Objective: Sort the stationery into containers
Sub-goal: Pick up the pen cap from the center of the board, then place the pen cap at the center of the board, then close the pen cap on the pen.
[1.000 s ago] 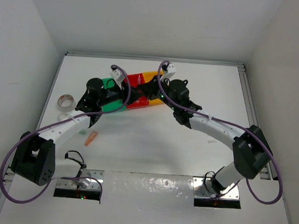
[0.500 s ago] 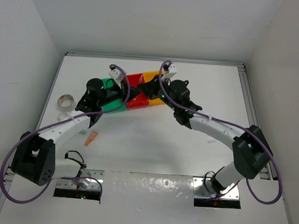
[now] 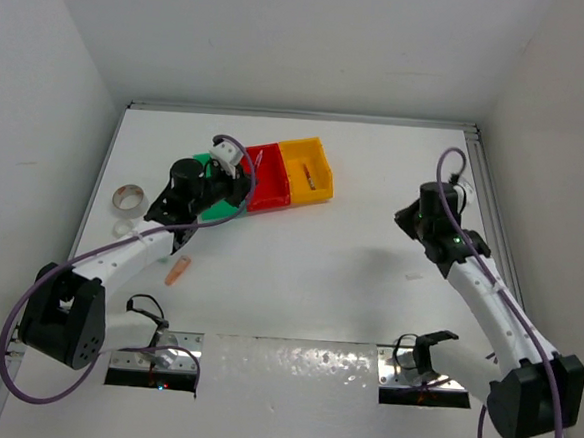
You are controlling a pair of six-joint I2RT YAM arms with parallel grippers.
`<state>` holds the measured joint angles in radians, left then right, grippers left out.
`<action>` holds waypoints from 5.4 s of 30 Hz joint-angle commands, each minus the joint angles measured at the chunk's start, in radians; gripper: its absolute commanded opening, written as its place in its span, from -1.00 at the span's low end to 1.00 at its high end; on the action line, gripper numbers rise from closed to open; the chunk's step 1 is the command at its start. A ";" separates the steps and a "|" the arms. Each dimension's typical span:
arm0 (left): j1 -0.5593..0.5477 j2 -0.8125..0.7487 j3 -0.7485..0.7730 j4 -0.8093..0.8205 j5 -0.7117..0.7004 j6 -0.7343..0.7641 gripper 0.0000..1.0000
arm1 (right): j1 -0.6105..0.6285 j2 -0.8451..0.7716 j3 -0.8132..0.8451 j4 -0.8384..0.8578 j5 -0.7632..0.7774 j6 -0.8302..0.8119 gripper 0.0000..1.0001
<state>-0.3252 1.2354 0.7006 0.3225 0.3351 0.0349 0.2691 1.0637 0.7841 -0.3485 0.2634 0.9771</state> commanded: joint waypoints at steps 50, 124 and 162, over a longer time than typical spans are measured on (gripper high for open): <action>0.018 -0.050 -0.036 0.056 0.212 0.066 -1.00 | -0.096 -0.094 -0.237 0.385 -0.256 -0.414 -1.00; -0.008 -0.044 0.022 0.052 0.259 0.053 -1.00 | 0.246 0.290 -0.138 0.086 -0.230 -1.242 0.07; -0.006 -0.057 0.013 0.063 0.223 0.066 -0.98 | 0.208 0.177 -0.485 0.270 0.077 1.583 0.01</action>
<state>-0.3386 1.1973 0.6914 0.3603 0.5591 0.0860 0.5007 1.2095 0.2962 -0.0532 0.3130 1.9934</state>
